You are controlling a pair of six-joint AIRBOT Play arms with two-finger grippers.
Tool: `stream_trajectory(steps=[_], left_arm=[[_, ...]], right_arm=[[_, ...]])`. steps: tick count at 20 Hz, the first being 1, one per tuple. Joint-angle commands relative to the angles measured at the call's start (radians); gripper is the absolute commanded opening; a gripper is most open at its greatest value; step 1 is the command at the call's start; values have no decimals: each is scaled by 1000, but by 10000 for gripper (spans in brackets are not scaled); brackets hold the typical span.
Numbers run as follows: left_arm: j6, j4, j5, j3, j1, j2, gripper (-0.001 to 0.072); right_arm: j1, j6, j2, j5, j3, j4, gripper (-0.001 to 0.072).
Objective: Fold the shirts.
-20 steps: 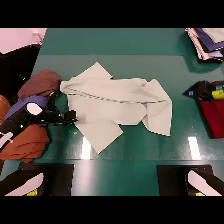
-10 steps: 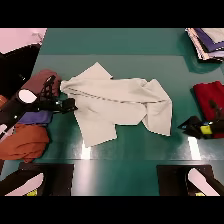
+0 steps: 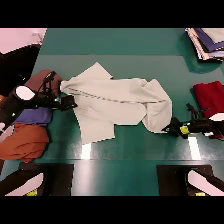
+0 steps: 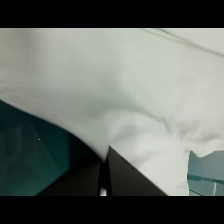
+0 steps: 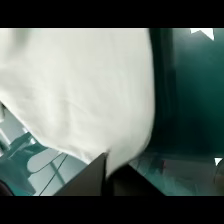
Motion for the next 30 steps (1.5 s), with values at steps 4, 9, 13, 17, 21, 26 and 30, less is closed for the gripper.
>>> stream_trajectory(steps=[4,9,13,17,21,26,30], left_arm=[[-60,148,-74,109,1,175,23],[-61,253,-197,509,1,389,23],[-65,256,-196,920,1,434,23],[-112,278,-161,1204,1,433,22],[-139,311,-163,1270,1,428,22],[-138,315,-343,1112,1,304,23],[-117,314,-366,911,1,106,24]], right_arm=[[-32,0,218,32,146,0,17],[-77,0,405,71,625,-2,17],[-169,0,463,76,1004,-5,16],[-290,0,442,133,1299,-4,16],[-342,12,324,274,1554,-3,15],[-340,64,190,400,1534,0,15],[-246,88,65,473,1296,-53,15]])
